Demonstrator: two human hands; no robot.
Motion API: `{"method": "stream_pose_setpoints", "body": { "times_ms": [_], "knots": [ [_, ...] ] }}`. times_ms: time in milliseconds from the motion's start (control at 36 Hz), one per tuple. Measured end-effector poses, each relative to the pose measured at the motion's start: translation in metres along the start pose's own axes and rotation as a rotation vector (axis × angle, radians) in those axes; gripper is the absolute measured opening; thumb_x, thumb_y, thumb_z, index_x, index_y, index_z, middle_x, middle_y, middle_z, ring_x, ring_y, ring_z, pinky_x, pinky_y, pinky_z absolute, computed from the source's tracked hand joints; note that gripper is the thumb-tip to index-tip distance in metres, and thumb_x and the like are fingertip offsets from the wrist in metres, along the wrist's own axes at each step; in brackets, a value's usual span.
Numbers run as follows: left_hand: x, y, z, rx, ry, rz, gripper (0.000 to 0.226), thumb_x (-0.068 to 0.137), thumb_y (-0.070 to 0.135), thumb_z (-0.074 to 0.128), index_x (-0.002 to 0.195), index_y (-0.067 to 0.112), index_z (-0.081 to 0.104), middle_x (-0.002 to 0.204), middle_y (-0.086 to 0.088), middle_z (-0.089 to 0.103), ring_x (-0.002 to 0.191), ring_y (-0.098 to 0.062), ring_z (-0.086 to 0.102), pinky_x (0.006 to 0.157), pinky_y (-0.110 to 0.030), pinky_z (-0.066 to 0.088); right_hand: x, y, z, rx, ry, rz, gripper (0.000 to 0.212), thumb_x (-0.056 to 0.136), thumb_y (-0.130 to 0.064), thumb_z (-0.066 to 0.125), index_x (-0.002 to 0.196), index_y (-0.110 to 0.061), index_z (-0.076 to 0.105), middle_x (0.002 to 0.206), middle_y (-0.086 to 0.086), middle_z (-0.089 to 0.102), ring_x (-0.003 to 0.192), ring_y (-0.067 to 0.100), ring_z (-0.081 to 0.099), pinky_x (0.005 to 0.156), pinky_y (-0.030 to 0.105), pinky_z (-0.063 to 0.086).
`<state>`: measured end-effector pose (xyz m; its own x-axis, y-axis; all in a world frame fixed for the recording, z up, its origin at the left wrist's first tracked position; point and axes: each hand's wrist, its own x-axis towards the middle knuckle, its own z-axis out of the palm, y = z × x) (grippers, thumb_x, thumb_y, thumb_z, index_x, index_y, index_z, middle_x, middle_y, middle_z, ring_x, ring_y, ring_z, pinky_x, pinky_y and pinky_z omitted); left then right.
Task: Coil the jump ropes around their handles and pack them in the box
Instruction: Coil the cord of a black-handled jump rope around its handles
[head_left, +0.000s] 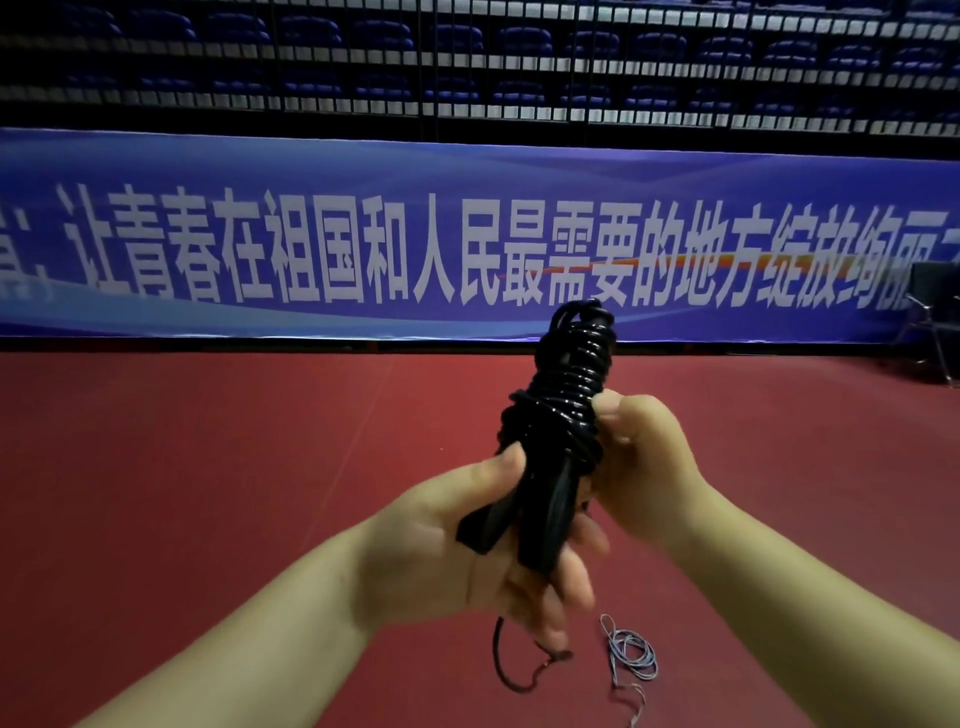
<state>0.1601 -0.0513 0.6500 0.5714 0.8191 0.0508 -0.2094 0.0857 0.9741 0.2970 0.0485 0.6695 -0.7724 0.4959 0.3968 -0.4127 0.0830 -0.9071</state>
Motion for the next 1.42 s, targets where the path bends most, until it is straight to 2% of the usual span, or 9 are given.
{"method": "stream_pose_setpoints", "body": {
  "times_ms": [139,361,556,750,944,1056,1222,1333,1417],
  "knots": [
    [0.007,-0.008,0.001,-0.237,-0.126,0.017,0.059,0.081,0.066,0.054,0.106,0.013,0.062,0.084,0.000,0.063,0.062,-0.007,0.060,0.071,-0.031,0.056,0.001,-0.001,-0.005,-0.179,-0.071,0.091,0.028,0.056,-0.043,0.061,0.067,-0.018,0.055,0.050,0.000,0.044,0.040,0.012,0.038,0.041,0.019,0.029],
    [0.004,0.006,0.002,-0.107,0.329,-0.132,0.080,0.068,0.086,0.026,0.077,0.015,0.063,0.061,-0.001,0.054,0.039,-0.005,0.028,0.045,-0.019,0.034,0.000,-0.007,-0.020,-0.352,-0.172,0.204,0.030,0.081,-0.039,0.032,0.069,-0.012,0.036,0.045,-0.013,0.038,0.040,0.004,0.026,0.042,0.016,0.022],
    [-0.001,0.007,0.003,0.047,0.431,-0.149,0.076,0.070,0.078,0.026,0.078,0.012,0.062,0.061,-0.005,0.053,0.039,-0.006,0.025,0.041,-0.018,0.024,-0.001,-0.010,-0.017,-0.419,-0.259,0.225,0.037,0.088,-0.045,0.031,0.069,-0.014,0.035,0.048,-0.017,0.038,0.044,0.005,0.023,0.046,0.023,0.015],
    [-0.004,0.017,0.006,0.375,0.612,-0.066,0.067,0.071,0.069,0.030,0.082,0.010,0.060,0.056,-0.007,0.056,0.038,-0.011,0.028,0.046,-0.026,0.018,0.002,-0.010,-0.011,-0.506,-0.167,0.236,0.046,0.095,-0.056,0.034,0.077,-0.014,0.040,0.058,-0.010,0.041,0.045,0.006,0.028,0.044,0.018,0.023],
    [-0.007,0.023,0.003,0.753,0.755,-0.089,0.065,0.080,0.065,0.030,0.080,0.006,0.058,0.059,-0.004,0.058,0.040,-0.004,0.043,0.045,-0.011,0.032,0.003,-0.011,-0.003,-0.737,-0.102,0.339,0.065,0.070,-0.077,0.024,0.079,-0.013,0.038,0.066,0.004,0.026,0.052,0.013,0.022,0.048,0.024,0.022],
    [-0.010,0.018,0.000,1.227,0.903,-0.175,0.068,0.080,0.074,0.020,0.078,0.015,0.054,0.070,0.006,0.060,0.066,-0.013,0.055,0.068,-0.034,0.046,0.005,-0.003,-0.002,-0.710,-0.040,0.426,0.079,0.069,-0.090,0.023,0.079,-0.015,0.046,0.062,-0.001,0.028,0.051,0.013,0.023,0.051,0.026,0.023],
    [-0.013,0.020,0.004,1.732,1.033,-0.216,0.058,0.072,0.072,0.012,0.082,0.025,0.045,0.074,0.007,0.054,0.076,-0.020,0.053,0.061,-0.034,0.034,0.008,-0.002,0.003,-0.458,-0.013,0.455,0.059,0.064,-0.079,0.039,0.063,-0.021,0.049,0.056,-0.007,0.029,0.045,0.009,0.022,0.044,0.022,0.018],
    [-0.017,0.024,0.004,1.617,1.010,-0.170,0.067,0.068,0.080,0.014,0.087,0.025,0.047,0.078,0.008,0.056,0.076,-0.017,0.053,0.065,-0.037,0.040,0.013,-0.002,0.008,-0.487,0.025,0.366,0.052,0.051,-0.077,0.045,0.047,-0.026,0.044,0.055,-0.006,0.027,0.044,0.009,0.020,0.043,0.022,0.017],
    [-0.020,0.028,-0.002,1.029,0.841,-0.063,0.090,0.057,0.085,0.033,0.100,0.010,0.058,0.082,0.002,0.060,0.072,-0.016,0.054,0.071,-0.034,0.045,0.015,-0.001,0.009,-0.452,0.045,0.325,0.050,0.048,-0.074,0.045,0.053,-0.026,0.038,0.055,-0.005,0.026,0.045,0.009,0.019,0.043,0.023,0.015]
  ]
}}
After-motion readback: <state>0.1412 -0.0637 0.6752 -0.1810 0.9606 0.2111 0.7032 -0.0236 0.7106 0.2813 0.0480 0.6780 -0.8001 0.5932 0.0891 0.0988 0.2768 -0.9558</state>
